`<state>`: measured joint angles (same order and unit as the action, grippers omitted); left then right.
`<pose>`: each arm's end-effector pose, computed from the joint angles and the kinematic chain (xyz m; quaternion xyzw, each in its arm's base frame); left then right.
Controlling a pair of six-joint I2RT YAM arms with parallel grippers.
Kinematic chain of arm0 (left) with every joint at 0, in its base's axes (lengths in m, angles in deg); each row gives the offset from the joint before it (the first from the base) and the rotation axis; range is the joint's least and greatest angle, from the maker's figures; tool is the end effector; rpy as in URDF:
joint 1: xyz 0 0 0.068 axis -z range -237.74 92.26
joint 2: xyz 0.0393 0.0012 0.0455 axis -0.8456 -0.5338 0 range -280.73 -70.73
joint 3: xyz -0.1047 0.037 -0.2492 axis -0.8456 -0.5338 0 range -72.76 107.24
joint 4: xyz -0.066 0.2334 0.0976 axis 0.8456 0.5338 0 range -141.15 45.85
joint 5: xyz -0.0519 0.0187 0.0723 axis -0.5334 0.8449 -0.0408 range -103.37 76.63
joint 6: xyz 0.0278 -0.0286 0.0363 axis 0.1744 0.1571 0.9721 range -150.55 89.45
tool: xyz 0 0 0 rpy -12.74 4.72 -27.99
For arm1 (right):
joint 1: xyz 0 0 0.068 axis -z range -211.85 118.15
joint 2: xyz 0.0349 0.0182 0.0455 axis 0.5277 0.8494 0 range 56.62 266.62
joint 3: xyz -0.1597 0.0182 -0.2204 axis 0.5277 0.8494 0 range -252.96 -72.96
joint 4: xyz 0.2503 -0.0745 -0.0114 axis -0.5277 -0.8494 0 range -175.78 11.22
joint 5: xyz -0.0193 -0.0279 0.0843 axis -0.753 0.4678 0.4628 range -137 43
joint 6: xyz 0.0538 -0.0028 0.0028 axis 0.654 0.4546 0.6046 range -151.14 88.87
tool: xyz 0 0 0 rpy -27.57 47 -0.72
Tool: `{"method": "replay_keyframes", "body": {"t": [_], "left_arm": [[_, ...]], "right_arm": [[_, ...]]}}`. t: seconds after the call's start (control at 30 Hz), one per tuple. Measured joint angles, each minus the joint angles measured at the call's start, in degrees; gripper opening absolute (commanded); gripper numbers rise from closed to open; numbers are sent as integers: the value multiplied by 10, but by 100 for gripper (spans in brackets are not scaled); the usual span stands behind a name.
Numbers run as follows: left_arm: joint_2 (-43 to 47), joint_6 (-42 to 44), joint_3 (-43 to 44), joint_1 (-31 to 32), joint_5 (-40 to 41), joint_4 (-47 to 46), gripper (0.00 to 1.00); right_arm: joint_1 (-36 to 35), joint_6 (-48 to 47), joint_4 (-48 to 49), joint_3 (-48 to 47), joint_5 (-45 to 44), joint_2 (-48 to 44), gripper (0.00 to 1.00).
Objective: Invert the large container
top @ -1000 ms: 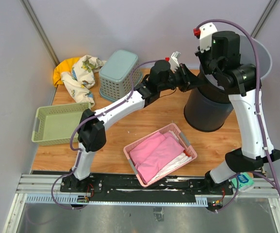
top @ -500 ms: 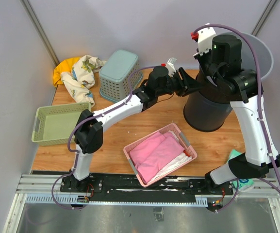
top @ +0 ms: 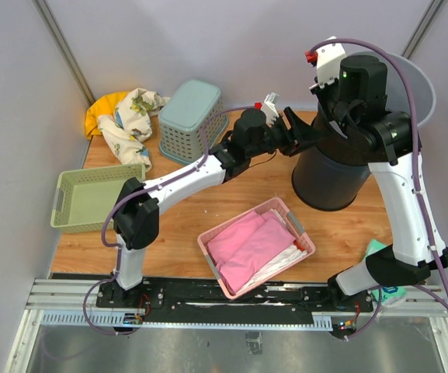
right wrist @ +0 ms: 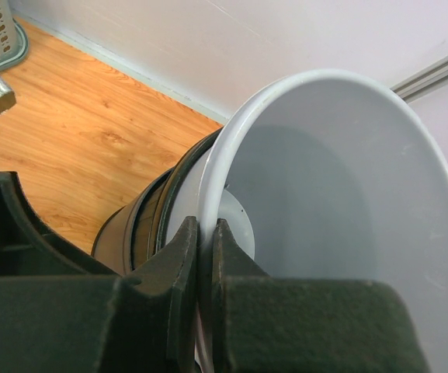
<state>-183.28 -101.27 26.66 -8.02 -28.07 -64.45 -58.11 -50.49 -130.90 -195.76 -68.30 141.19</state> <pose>0.3047 -0.3736 0.3604 -0.0386 0.7050 -0.6544 0.2705 0.2339 0.1009 0.5492 -0.1950 0.7576 -0.1088 0.6134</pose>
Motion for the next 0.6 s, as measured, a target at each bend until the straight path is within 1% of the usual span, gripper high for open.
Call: {"method": "replay_keyframes", "body": {"t": [0.07,0.13,0.33,0.6], "left_arm": [[9,1,0,3,1,-6,66],[19,2,0,4,4,-13,66],[28,0,9,7,6,-26,63],[-2,-3,41,8,6,-28,63]], "right_arm": [[0,0,0,0,0,0,0],[0,0,0,0,0,0,0],[0,0,0,0,2,0,1],[0,1,0,0,7,0,1]]}}
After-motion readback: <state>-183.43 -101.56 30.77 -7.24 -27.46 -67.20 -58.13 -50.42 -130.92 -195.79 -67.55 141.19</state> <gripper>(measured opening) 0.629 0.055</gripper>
